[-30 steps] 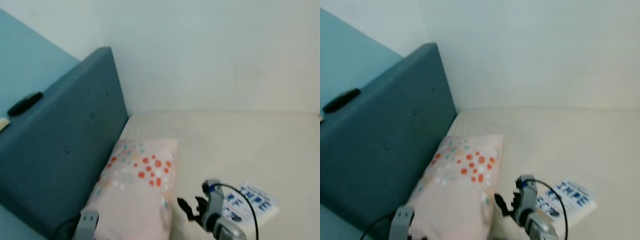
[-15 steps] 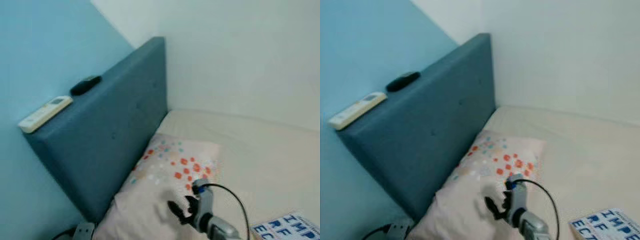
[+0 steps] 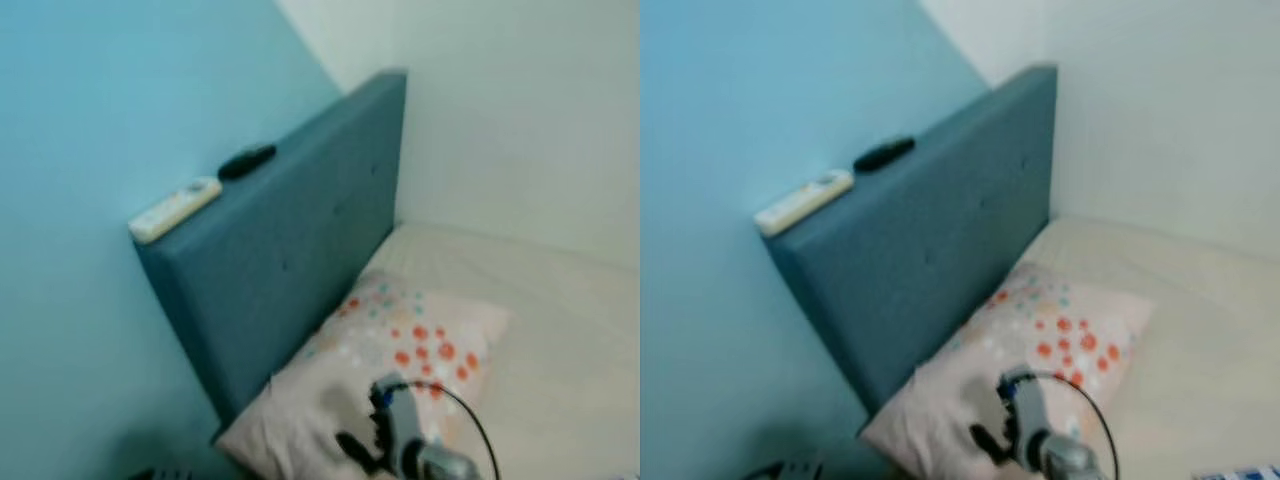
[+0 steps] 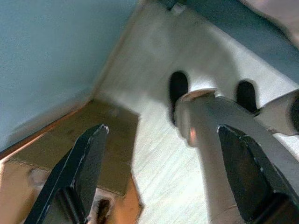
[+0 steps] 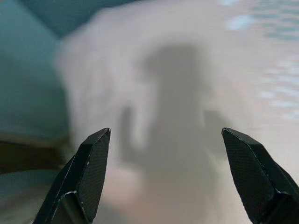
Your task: Clean up the room
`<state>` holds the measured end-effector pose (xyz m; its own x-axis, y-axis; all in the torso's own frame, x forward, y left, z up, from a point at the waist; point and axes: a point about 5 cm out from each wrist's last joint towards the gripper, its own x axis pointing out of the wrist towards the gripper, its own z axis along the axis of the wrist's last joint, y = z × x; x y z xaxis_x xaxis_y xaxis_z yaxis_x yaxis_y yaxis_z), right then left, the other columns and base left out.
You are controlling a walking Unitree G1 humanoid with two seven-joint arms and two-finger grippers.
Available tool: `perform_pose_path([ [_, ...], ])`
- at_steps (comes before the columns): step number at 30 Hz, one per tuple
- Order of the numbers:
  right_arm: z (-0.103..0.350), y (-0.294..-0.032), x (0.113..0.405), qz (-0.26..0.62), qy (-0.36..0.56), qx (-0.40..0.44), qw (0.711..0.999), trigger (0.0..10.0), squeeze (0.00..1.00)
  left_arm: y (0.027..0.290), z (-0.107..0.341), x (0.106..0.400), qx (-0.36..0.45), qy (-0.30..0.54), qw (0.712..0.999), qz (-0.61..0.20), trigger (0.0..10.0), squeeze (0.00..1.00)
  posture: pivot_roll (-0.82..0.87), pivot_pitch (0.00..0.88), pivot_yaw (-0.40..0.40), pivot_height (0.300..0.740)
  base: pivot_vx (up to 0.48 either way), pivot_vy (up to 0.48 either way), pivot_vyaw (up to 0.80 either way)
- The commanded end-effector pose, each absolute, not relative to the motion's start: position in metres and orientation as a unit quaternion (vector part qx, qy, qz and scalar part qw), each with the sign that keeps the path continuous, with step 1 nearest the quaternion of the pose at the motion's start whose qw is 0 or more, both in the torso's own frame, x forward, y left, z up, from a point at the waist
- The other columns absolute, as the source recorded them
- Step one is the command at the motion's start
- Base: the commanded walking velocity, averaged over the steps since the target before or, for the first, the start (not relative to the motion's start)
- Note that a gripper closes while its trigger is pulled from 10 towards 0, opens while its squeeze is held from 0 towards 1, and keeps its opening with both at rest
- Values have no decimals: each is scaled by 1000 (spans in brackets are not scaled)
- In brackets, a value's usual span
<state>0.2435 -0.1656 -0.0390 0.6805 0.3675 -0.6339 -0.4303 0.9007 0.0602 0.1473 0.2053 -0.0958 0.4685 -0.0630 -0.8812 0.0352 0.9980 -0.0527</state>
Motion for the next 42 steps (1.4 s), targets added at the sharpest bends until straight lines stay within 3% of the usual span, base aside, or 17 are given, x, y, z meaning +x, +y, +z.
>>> perform_pose_path([
  [1,-40,-161,244,215,338,-52,915,10000,0,207,-96,146,-7,522,852,-31,10000,0,-151,0,29,740,0,0,0],
  [9,-35,-159,250,219,327,-50,918,10000,0,204,-97,147,-12,522,852,-32,10000,0,-149,0,29,740,-452,0,0],
  [23,-32,-154,253,228,312,-45,921,10000,0,204,-94,152,-2,511,858,-43,10000,0,-146,0,26,740,0,0,0],
  [31,-34,-150,249,252,317,-41,913,10000,0,199,-95,153,-15,513,857,-45,10000,0,-148,0,26,740,0,-439,763],
  [38,-35,-152,249,241,324,-57,913,10000,0,198,-95,154,-7,515,856,-46,10000,0,-148,0,27,740,0,0,0],
  [42,-36,-152,247,253,320,-69,910,10000,0,199,-95,153,-3,514,857,-47,10000,0,-153,0,27,740,0,0,798],
])
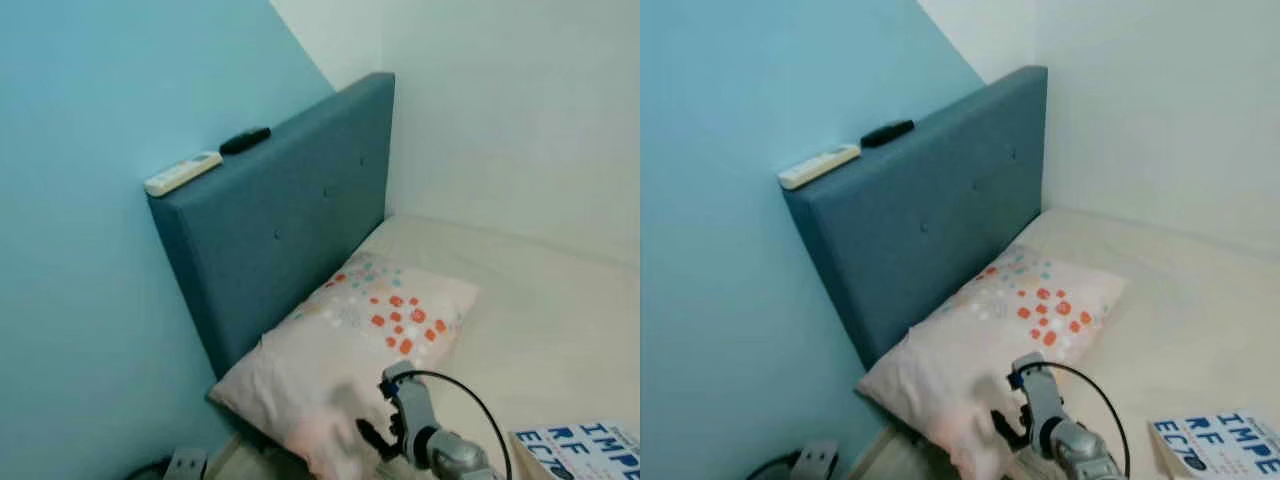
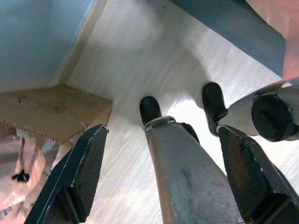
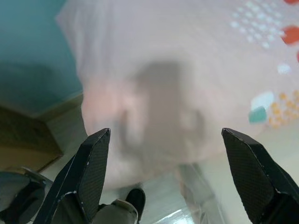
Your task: Clean up the room
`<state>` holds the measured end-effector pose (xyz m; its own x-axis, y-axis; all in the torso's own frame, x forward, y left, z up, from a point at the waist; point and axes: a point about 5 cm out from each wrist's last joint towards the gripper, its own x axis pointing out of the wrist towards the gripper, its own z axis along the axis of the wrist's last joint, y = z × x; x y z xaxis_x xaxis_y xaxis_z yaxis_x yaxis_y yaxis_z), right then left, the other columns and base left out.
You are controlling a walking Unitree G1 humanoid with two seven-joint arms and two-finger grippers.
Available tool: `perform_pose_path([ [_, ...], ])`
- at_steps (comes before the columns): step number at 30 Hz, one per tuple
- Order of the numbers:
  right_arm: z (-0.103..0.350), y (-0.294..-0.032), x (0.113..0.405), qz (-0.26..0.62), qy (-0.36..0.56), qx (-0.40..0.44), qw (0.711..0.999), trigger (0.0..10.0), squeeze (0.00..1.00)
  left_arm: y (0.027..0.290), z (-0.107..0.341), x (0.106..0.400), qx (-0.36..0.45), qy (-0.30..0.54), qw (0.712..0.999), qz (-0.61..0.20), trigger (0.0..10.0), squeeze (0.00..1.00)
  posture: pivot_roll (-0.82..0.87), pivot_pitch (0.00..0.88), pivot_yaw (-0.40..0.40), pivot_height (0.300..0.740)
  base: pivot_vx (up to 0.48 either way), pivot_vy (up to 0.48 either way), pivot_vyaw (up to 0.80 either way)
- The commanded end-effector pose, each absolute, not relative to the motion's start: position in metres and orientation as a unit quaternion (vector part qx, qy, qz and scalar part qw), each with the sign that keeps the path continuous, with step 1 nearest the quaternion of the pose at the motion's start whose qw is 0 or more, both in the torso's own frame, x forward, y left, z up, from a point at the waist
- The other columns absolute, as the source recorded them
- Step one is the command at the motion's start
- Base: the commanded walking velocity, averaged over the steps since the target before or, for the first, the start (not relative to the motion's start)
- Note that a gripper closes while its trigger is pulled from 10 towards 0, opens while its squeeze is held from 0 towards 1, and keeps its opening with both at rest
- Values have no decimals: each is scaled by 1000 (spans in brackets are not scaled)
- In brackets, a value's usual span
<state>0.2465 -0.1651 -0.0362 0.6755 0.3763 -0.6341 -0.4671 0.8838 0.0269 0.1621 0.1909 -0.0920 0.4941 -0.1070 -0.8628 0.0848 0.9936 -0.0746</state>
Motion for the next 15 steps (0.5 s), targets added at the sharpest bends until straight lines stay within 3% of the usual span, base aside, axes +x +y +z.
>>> perform_pose_path([
  [1,-36,-152,247,253,320,-69,910,10000,0,199,-95,153,-3,514,857,-47,10000,0,-153,0,27,740,0,0,794],
  [11,-37,-152,245,256,322,-68,909,10000,0,196,-94,155,-1,509,859,-58,10000,0,-154,0,26,740,0,0,796],
  [15,-36,-155,248,241,322,-91,911,10000,0,192,-94,157,8,508,859,-64,10000,0,-151,0,20,740,0,-470,800],
])
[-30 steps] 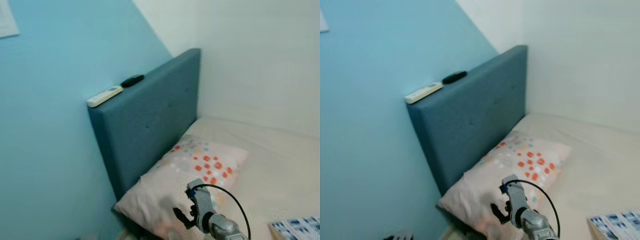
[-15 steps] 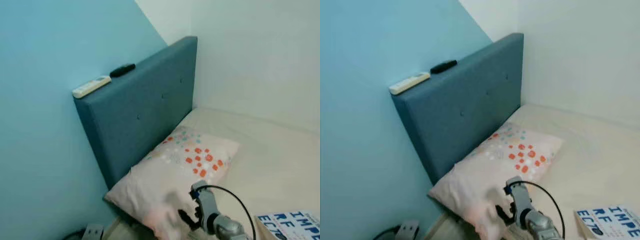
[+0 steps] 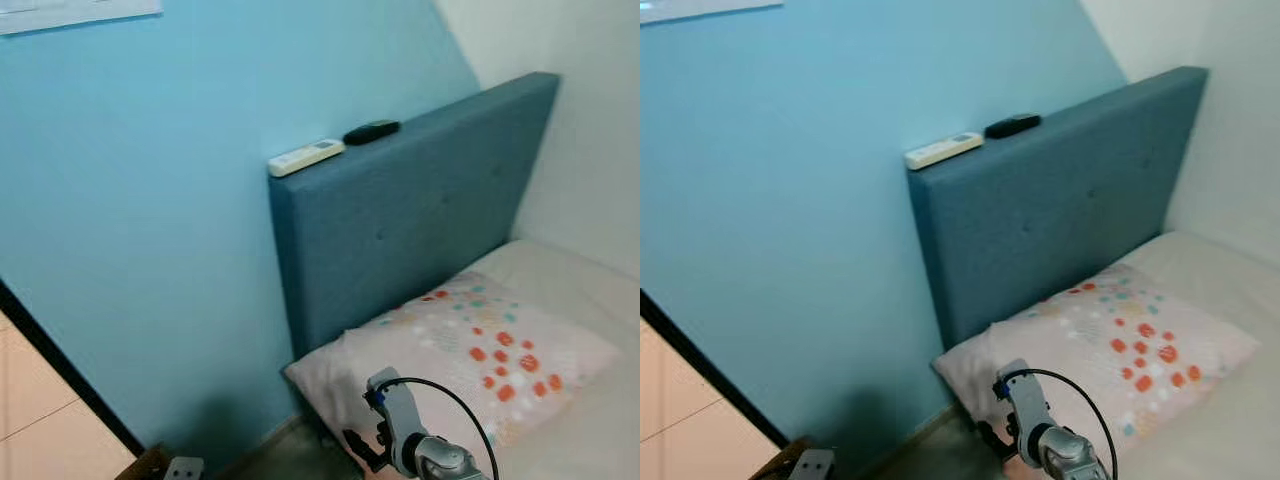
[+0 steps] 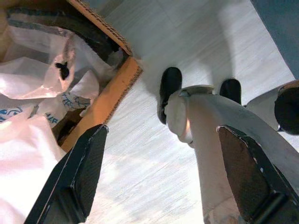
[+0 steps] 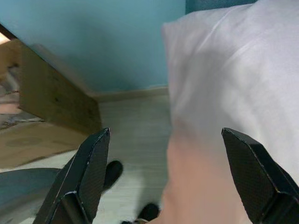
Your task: Clean up the room
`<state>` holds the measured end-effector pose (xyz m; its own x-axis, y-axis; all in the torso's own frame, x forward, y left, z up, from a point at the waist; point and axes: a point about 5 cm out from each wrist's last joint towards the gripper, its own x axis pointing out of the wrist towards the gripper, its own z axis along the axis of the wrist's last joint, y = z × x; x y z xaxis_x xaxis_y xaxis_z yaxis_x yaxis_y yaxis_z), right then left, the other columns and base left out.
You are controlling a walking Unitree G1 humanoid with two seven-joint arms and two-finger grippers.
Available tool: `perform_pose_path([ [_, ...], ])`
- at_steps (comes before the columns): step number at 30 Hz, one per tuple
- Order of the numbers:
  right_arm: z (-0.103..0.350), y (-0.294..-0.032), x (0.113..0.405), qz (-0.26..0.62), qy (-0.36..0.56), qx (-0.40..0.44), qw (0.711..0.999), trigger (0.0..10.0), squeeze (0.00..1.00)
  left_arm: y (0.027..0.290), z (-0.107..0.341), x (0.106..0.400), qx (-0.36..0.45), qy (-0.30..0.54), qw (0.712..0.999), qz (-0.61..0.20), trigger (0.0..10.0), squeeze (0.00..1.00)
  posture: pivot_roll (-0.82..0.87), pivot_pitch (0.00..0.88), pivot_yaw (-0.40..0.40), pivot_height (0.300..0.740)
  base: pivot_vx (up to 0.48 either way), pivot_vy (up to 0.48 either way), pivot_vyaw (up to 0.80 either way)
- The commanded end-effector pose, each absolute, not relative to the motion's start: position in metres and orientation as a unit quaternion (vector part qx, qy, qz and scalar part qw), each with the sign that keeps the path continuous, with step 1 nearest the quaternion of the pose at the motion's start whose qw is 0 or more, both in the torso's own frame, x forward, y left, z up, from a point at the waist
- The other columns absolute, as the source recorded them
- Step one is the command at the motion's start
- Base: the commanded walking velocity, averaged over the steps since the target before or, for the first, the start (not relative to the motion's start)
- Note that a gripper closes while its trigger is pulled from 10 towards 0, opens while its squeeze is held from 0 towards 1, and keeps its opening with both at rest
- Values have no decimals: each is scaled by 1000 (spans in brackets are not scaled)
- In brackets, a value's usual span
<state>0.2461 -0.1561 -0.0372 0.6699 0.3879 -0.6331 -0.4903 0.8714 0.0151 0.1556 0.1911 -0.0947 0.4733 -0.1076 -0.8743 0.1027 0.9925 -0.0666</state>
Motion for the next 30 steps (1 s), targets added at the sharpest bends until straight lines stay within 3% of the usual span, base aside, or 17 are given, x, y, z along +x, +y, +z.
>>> perform_pose_path([
  [1,-35,-157,250,229,320,-103,914,10000,0,190,-94,159,6,508,859,-66,10000,0,-151,0,20,740,0,-472,0],
  [5,-33,-160,254,209,315,-115,919,10000,0,187,-93,161,1,506,860,-66,10000,0,-150,0,17,740,0,-472,0],
  [30,-33,-162,255,194,316,-127,920,10000,0,188,-91,167,-25,498,866,-28,10000,0,-155,0,15,740,0,37,0],
])
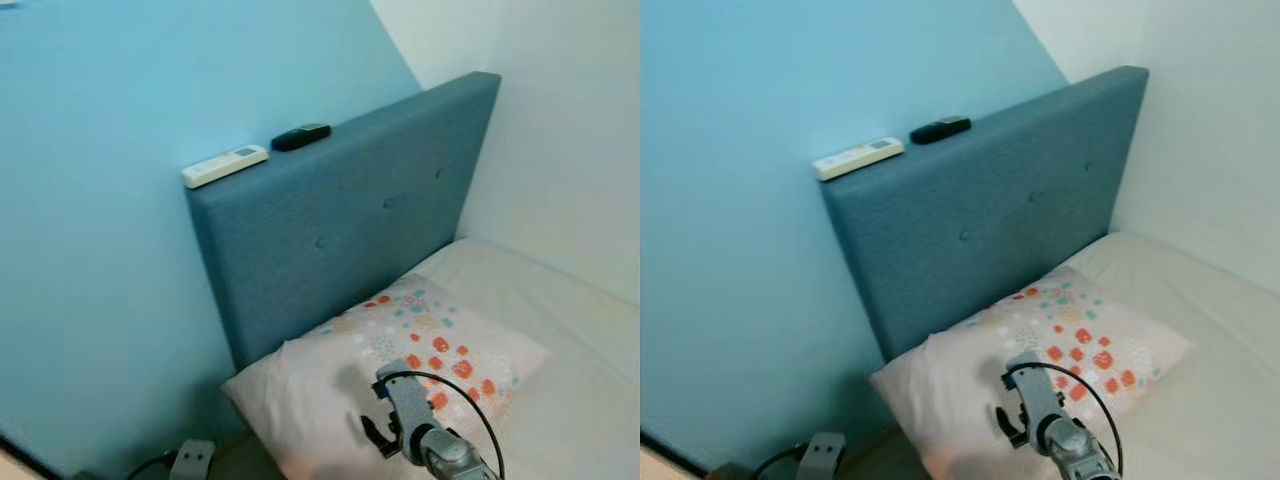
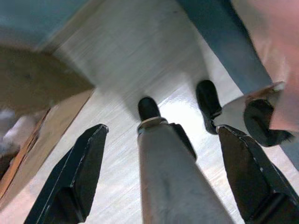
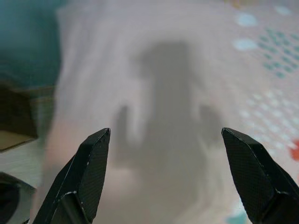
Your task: Clean up the room
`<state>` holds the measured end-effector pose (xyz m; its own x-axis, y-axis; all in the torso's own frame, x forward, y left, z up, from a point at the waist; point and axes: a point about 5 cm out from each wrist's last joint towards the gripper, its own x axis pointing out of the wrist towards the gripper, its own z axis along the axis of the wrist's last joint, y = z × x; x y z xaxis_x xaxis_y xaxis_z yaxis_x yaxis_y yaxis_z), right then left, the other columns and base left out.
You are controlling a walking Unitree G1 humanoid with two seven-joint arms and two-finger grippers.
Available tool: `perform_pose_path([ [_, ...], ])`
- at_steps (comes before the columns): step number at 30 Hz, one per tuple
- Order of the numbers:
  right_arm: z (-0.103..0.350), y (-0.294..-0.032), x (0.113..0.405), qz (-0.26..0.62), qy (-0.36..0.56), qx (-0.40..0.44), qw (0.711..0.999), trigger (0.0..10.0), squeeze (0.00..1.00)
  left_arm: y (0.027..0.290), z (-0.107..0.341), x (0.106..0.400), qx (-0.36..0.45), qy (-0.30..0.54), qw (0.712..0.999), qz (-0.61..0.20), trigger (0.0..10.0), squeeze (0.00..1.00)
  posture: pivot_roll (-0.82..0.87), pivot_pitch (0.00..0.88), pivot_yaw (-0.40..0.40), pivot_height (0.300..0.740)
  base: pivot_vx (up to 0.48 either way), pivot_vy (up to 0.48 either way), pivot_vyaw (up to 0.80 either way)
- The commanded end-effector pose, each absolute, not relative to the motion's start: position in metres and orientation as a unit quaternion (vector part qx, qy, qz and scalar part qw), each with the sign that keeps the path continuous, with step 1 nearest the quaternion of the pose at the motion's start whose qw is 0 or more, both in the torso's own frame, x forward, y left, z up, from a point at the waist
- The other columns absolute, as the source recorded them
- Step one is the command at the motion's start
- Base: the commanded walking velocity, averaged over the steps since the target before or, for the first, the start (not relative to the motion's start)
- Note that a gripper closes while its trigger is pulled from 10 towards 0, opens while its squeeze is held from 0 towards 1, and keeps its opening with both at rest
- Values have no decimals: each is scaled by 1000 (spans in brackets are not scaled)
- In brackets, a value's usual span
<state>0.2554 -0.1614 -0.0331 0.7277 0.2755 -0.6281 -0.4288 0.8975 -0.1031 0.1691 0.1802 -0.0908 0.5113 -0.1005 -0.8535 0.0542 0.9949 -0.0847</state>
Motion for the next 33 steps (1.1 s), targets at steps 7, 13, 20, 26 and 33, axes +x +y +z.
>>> perform_pose_path([
  [7,-34,-161,255,194,318,-128,919,10000,0,190,-92,165,-6,505,863,-29,10000,0,-155,0,19,740,-43,434,0],
  [13,-35,-157,254,202,315,-127,918,10000,0,191,-92,165,2,505,862,-30,10000,0,-155,0,19,740,-50,47,0],
  [20,-34,-156,254,206,314,-128,918,10000,0,189,-92,164,6,506,862,-37,10000,0,-155,0,19,740,0,0,0],
  [26,-33,-155,255,212,311,-138,916,10000,0,188,-92,165,8,504,863,-43,10000,0,-156,0,17,740,0,0,0],
  [33,-29,-151,260,217,302,-146,917,10000,0,185,-91,168,8,496,867,-47,10000,0,-157,0,15,740,0,-155,0],
])
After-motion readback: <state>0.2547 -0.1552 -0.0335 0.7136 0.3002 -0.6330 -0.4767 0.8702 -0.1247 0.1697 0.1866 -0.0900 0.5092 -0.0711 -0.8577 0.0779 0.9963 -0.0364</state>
